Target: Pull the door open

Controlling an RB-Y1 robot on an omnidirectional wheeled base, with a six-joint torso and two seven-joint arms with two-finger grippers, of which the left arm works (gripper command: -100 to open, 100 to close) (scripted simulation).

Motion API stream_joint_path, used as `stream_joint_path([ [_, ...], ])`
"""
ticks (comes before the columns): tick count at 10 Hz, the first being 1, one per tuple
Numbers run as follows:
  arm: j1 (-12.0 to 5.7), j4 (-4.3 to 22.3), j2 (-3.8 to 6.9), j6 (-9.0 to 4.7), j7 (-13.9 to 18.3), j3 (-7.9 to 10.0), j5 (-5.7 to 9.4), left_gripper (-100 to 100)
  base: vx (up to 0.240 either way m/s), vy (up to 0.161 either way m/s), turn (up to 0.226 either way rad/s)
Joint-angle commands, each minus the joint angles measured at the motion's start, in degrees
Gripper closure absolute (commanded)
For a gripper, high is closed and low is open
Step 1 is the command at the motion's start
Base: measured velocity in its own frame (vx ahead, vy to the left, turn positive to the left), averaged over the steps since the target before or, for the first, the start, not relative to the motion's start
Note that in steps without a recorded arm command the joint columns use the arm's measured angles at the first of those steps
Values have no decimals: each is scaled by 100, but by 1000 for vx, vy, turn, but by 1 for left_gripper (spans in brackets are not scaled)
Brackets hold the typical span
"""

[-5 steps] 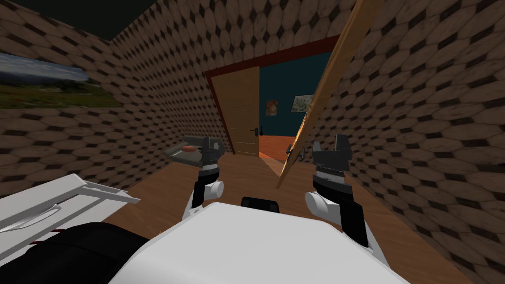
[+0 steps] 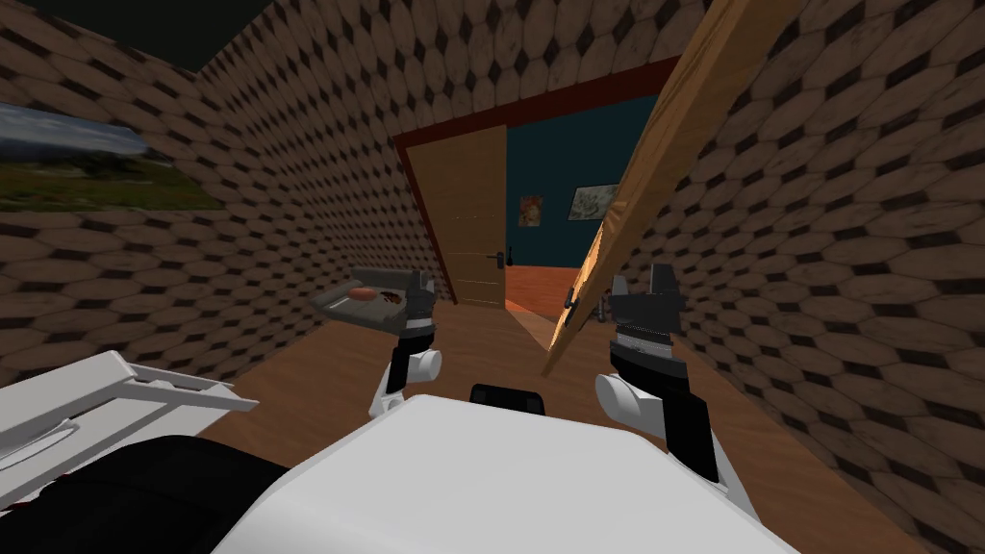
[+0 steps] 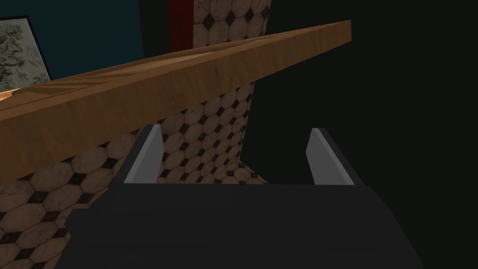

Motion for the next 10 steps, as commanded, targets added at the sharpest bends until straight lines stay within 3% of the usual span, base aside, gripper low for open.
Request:
stream_joint_path([
  [1,-109,234,85,23,-15,-25,61,-100,170,47,-24],
  [10,-634,1228,272,58,-115,-149,251,-100,94,35,-12],
])
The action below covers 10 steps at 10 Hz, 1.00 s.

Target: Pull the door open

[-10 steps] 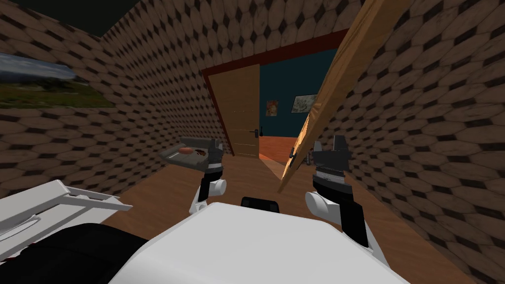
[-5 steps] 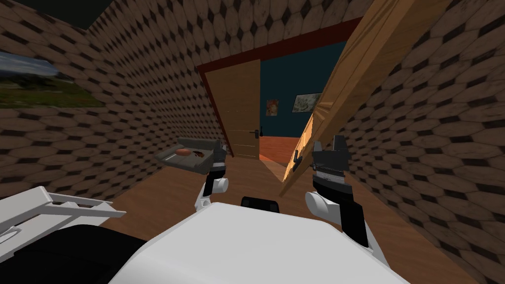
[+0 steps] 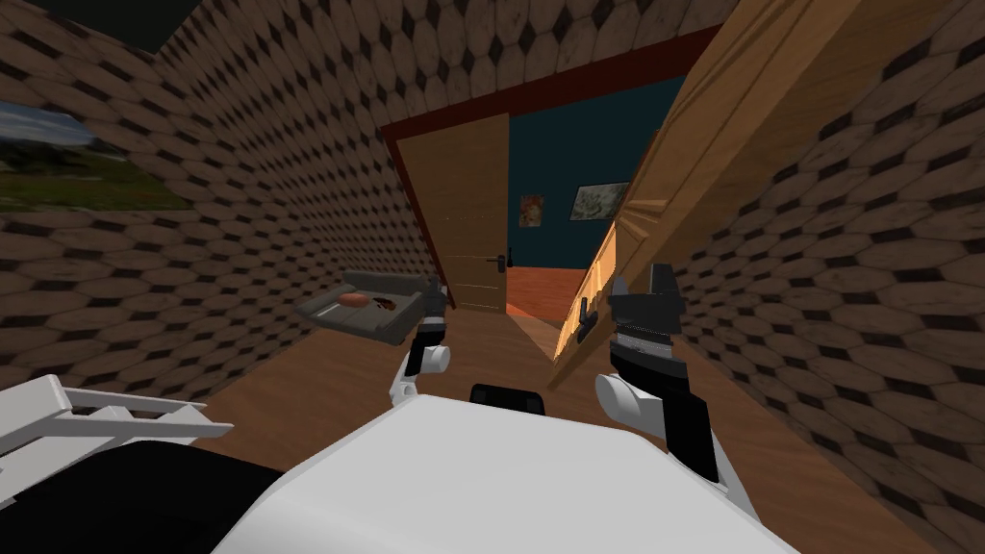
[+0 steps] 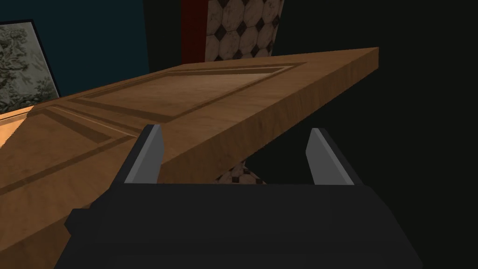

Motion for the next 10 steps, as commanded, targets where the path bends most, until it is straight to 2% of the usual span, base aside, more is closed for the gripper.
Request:
stream_joint_path([
  [1,-140,209,37,31,-17,-7,46,-100,92,35,-14],
  [10,-786,1429,141,74,-142,-161,281,-100,92,36,-13],
])
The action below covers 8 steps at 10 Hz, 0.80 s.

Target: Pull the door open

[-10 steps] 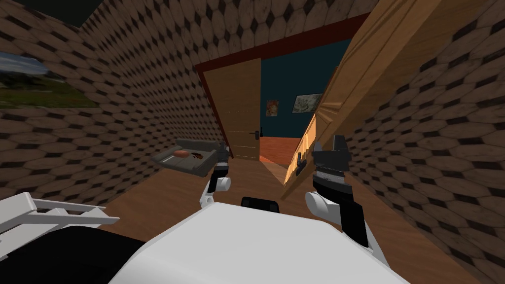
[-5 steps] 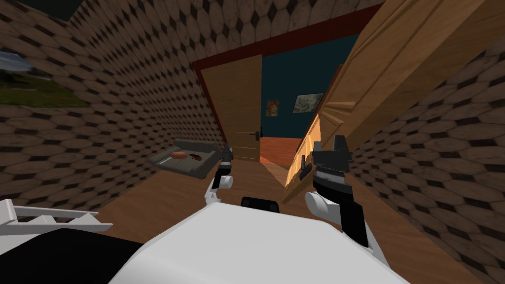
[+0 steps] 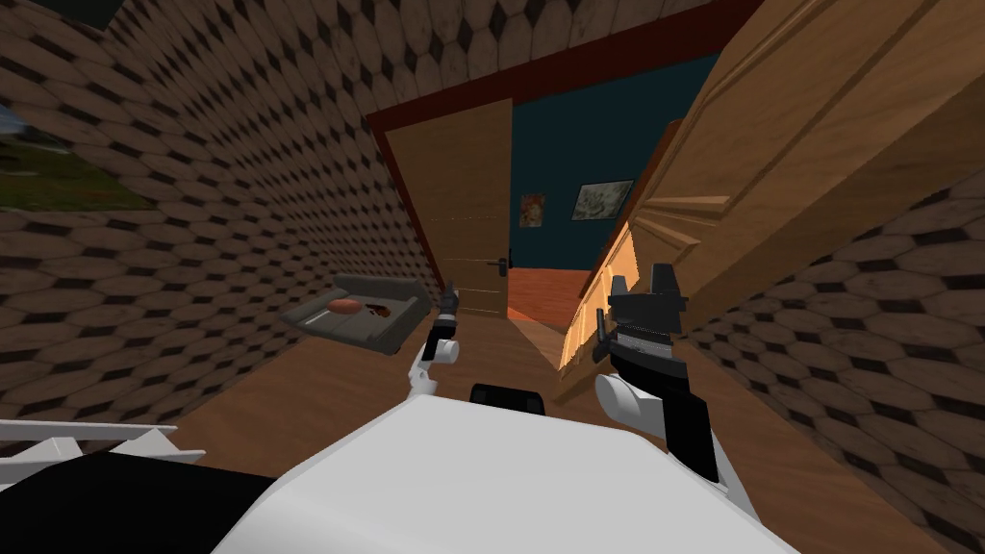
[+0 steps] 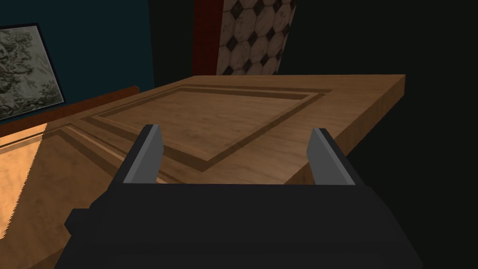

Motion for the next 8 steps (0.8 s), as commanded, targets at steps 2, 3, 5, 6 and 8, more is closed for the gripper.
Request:
stream_joint_path([
  [2,-161,333,15,23,-37,-56,74,-100,84,39,-11],
  [3,-236,475,18,27,-52,-74,101,-100,96,15,-12],
  [5,-387,760,20,37,-81,-110,156,-100,88,41,-10],
  [6,-463,902,16,42,-96,-129,184,-100,92,43,-11],
  [8,-614,1187,10,52,-126,-165,239,-100,88,33,-6],
])
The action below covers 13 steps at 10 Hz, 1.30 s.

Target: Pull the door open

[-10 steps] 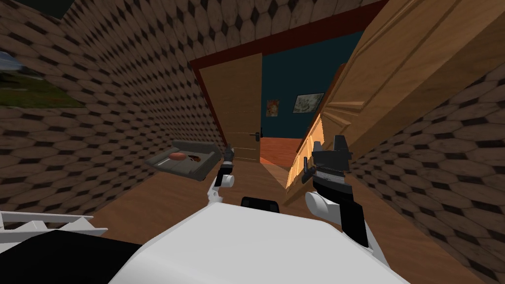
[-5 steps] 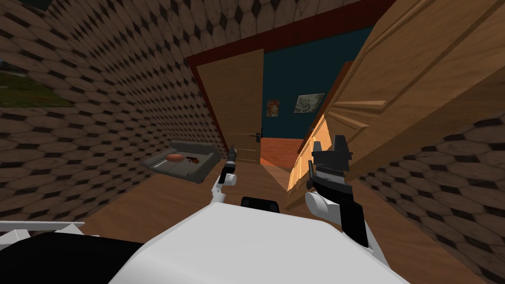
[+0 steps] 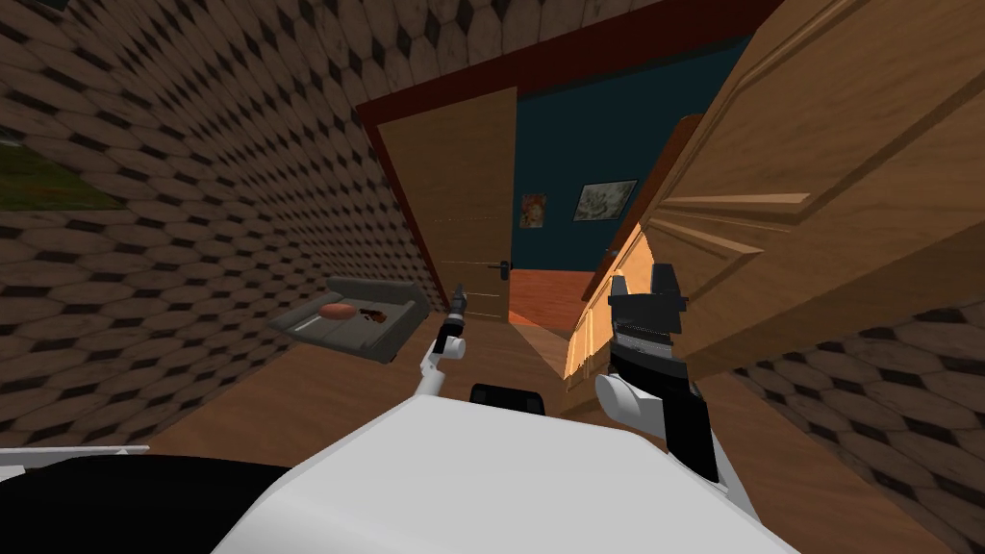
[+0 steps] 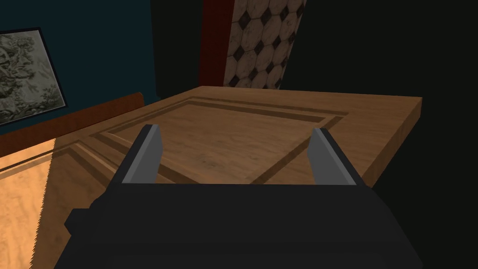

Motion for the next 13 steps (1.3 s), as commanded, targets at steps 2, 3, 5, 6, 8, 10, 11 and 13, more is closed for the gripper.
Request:
stream_joint_path([
  [2,-198,366,-26,19,-48,-49,69,-100,92,33,-8],
  [3,-271,503,-36,24,-63,-67,96,-100,91,23,-2],
  [5,-418,779,-55,33,-92,-102,149,-100,96,15,-5],
  [6,-489,912,-67,38,-106,-120,175,-100,101,25,2],
  [8,-627,1171,-97,47,-133,-153,226,-100,86,19,-1],
  [10,-765,1429,-127,56,-161,-187,277,-100,92,27,2],
  [11,-828,1548,-146,60,-174,-202,300,-100,108,22,1],
  [13,-953,1782,-185,68,-199,-233,346,-100,80,-2,9],
])
